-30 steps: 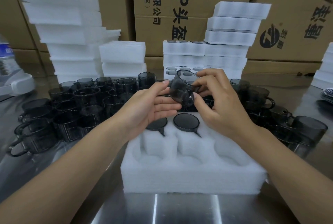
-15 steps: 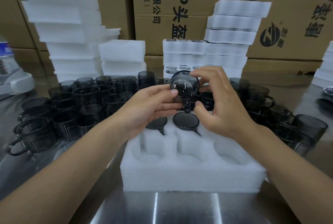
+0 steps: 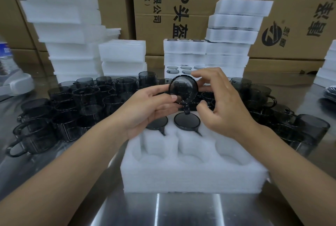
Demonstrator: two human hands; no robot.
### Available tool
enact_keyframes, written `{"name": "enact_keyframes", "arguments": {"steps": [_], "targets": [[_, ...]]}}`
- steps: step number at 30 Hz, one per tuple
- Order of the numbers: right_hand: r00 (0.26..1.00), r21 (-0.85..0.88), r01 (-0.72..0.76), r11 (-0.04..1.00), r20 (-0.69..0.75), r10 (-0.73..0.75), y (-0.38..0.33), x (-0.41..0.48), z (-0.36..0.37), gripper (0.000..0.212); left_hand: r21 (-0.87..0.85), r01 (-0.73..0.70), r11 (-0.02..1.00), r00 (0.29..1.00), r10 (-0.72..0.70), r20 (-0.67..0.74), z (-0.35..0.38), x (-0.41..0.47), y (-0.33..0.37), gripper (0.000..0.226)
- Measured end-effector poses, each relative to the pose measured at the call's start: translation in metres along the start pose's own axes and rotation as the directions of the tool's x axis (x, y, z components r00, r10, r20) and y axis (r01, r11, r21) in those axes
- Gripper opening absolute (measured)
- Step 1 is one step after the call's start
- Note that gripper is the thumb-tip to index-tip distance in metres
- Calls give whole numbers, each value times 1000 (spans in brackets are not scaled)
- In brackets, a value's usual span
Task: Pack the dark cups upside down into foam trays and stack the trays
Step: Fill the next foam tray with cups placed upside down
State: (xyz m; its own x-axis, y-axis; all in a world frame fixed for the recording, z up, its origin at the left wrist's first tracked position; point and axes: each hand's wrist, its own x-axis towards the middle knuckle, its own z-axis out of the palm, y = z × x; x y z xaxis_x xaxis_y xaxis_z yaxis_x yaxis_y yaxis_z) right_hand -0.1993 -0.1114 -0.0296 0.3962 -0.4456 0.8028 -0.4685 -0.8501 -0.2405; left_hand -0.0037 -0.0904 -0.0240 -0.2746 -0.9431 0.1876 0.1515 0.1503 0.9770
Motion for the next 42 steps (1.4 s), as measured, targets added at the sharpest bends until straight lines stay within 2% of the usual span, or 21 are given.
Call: {"name": "enact_keyframes", "arguments": {"steps": [4, 8, 12, 16, 19, 23, 25, 28, 32, 36, 42], "targets": [[999, -2, -32, 999, -14, 32, 0, 0, 0, 54, 25, 10, 1000, 1000, -11, 13, 1, 0, 0, 27], [998, -16, -58, 998, -10, 58, -5, 1, -2, 49, 56, 27, 998, 1000, -27, 0, 2, -1, -1, 56], [993, 0, -105, 994, 61, 105, -11, 1, -8, 48, 49, 30, 998, 999, -29, -25, 4, -3, -1, 69], [985, -48, -90, 995, 142, 96, -14, 3, -11, 60, 48, 26, 998, 999, -24, -39, 5, -4, -2, 75], [964, 34, -214, 976, 168, 205, -15, 6, -11, 67, 104, 38, 994, 997, -31, -68, 6, -4, -1, 79], [904, 146, -405, 903, 209, 372, -8, 12, -20, 61, 125, 34, 992, 995, -22, -96, 10, -4, 0, 74], [861, 164, -487, 858, 259, 438, 0, 15, -31, 53, 137, 35, 990, 993, -20, -112, 11, -4, 0, 64], [761, 122, -584, 802, 427, 489, 10, 17, -50, 46, 199, 19, 980, 994, 2, -105, 13, -5, -1, 30], [629, -29, -629, 776, 567, 531, 19, 15, -65, 53, 338, -106, 935, 982, 152, -112, 16, -6, -4, 11], [598, -36, -640, 767, 604, 527, 22, 14, -75, 48, 493, -247, 834, 948, 313, -55, 14, -6, -10, 18], [564, -88, -618, 781, 642, 519, 22, 13, -76, 45, 618, -313, 721, 932, 359, 52, 15, -8, -12, 23]]}}
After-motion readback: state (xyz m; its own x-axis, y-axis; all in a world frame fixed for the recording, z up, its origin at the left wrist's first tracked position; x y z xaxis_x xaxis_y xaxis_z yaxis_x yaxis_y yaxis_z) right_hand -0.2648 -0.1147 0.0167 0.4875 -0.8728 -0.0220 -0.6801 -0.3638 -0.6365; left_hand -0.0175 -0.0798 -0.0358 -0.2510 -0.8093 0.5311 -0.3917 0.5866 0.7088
